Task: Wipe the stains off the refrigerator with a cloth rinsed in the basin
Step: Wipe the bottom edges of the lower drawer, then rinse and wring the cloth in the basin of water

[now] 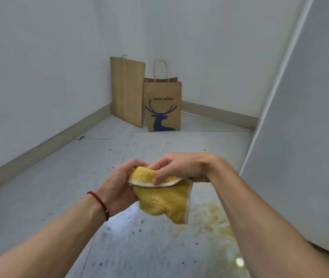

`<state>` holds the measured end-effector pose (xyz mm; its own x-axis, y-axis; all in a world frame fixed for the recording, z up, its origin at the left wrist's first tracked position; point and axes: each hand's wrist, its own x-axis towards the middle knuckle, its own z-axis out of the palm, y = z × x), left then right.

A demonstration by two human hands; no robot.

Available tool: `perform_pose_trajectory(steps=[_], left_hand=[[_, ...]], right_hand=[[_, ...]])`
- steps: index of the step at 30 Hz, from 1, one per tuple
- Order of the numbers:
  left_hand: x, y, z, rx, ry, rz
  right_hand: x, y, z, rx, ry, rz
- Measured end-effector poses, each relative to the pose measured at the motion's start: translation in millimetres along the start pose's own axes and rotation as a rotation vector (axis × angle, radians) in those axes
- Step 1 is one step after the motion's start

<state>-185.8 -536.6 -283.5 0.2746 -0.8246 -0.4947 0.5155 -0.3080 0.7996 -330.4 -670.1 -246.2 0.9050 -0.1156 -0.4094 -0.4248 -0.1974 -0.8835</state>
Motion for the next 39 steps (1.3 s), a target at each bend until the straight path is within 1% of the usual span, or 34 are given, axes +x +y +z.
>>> perform_pose_trajectory(steps=[1,3,4,5,6,8,10,11,13,14,17,19,21,23,24,26,27,28,29,31,33,34,36,38,39], left_hand=[[-8,1,-29,-0.039,0.076,0.035],[-24,-6,-70,-0.163,0.231,0.106],[-28,-14,-89,-0.214,0.302,0.156],[-40,-23,-108,-0.277,0.353,0.214],[-45,-26,-112,-0.305,0.407,0.256],[-72,-38,-142,-0.354,0.535,0.321],[-99,-37,-158,-0.352,0.567,0.307],[-114,-34,-167,-0.318,0.580,0.309],[-145,-23,-181,-0.207,0.624,0.347],[-160,-16,-188,-0.169,0.647,0.365],[-223,10,-212,-0.038,0.741,0.380],[-271,22,-228,0.067,0.794,0.380],[-314,26,-240,0.189,0.883,0.388],[-347,20,-257,0.258,1.006,0.423],[-366,16,-270,0.254,1.075,0.448],[-389,1,-301,0.178,1.168,0.470],[-400,-8,-316,0.109,1.203,0.480],[-410,-15,-330,0.026,1.220,0.477],[-422,-22,-346,-0.056,1.202,0.450],[-436,-33,-373,-0.203,1.131,0.398],[-451,-44,-397,-0.318,1.060,0.355],[-457,-48,-412,-0.360,1.018,0.364],[-464,-59,-439,-0.346,0.986,0.362],[-467,-69,-458,-0.277,1.072,0.341],[-470,-72,-463,-0.213,1.153,0.327]], right_hand=[[20,-19,3,-0.171,-0.092,0.040],[55,-40,15,-0.564,-0.142,0.052],[69,-44,22,-0.737,-0.124,0.037],[90,-43,38,-0.853,-0.110,0.000],[97,-37,43,-0.882,-0.058,-0.017],[126,-23,73,-0.792,0.006,-0.089],[148,-11,97,-0.716,0.130,-0.184],[160,-8,109,-0.694,0.179,-0.227],[182,-16,133,-0.707,0.186,-0.264],[188,-25,143,-0.733,0.154,-0.281],[195,-71,181,-0.745,-0.014,-0.367],[187,-108,206,-0.705,-0.140,-0.373],[175,-137,228,-0.504,-0.345,-0.288],[171,-155,250,-0.334,-0.513,-0.279],[173,-167,268,-0.265,-0.572,-0.311],[179,-182,301,-0.095,-0.597,-0.351],[183,-189,318,-0.043,-0.561,-0.366],[186,-197,337,-0.038,-0.475,-0.397],[188,-203,358,-0.100,-0.361,-0.438],[191,-212,390,-0.322,-0.117,-0.535],[197,-225,421,-0.524,0.025,-0.606],[201,-236,435,-0.575,0.075,-0.633],[215,-261,455,-0.627,0.157,-0.661],[231,-281,468,-0.670,0.177,-0.627],[238,-288,474,-0.676,0.153,-0.603]])
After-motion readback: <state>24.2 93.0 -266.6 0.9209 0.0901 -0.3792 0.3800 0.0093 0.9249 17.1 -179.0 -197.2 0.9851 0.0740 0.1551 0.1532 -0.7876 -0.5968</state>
